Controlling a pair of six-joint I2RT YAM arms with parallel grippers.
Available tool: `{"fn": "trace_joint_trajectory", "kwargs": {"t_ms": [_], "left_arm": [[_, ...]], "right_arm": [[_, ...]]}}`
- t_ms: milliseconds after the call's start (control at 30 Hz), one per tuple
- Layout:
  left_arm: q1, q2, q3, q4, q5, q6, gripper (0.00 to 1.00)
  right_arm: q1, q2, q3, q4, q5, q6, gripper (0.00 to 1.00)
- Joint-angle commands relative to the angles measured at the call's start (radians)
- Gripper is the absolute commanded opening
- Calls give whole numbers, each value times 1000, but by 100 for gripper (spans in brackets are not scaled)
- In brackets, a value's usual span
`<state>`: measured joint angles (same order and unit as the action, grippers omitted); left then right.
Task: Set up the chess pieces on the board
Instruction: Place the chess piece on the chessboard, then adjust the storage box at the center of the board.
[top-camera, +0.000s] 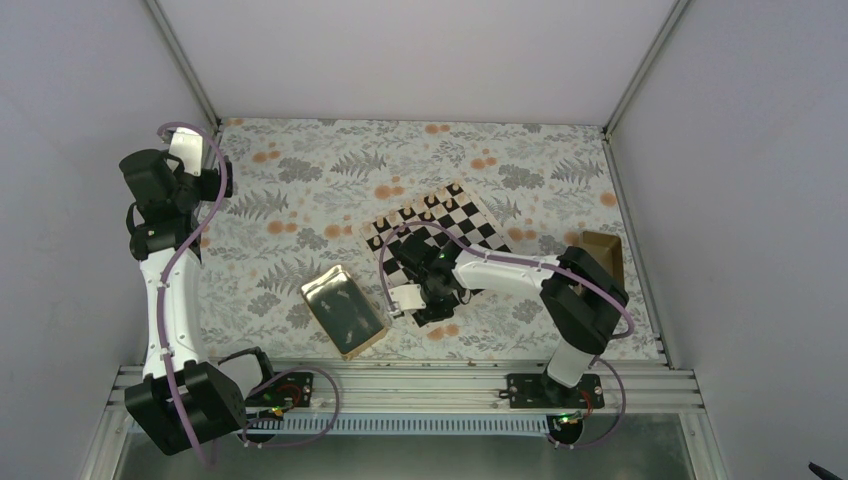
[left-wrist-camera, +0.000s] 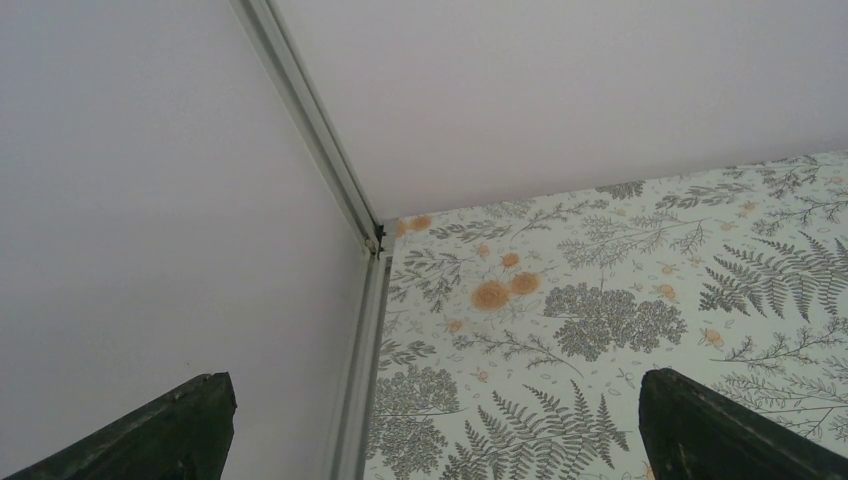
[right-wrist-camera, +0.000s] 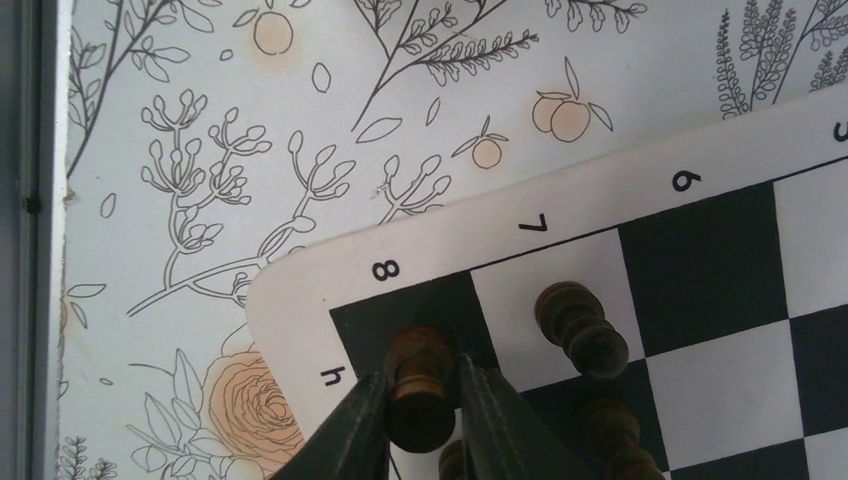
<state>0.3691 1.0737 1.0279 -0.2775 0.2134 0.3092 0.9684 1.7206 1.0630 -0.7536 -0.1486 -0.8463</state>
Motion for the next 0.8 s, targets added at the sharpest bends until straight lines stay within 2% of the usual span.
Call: {"fn": "trace_joint_trajectory", "kwargs": {"t_ms": [0, 300, 433, 567, 767], "left_arm": [[5, 1, -5, 17, 0, -5, 100], [5, -5, -7, 20, -5, -4, 100], [5, -7, -8, 25, -13, -3, 100], [5, -4, -7, 29, -14, -4, 100], [5, -7, -6, 26, -11, -2, 100]], "right_arm": [[6, -32, 32, -13, -33, -2, 24], [-4, -177, 137, -165, -13, 31, 41], [-74, -259, 206, -208, 52, 37, 49], [-323, -287, 287, -197, 183, 0, 52], [-840, -121, 530, -295, 144, -107, 54]]}}
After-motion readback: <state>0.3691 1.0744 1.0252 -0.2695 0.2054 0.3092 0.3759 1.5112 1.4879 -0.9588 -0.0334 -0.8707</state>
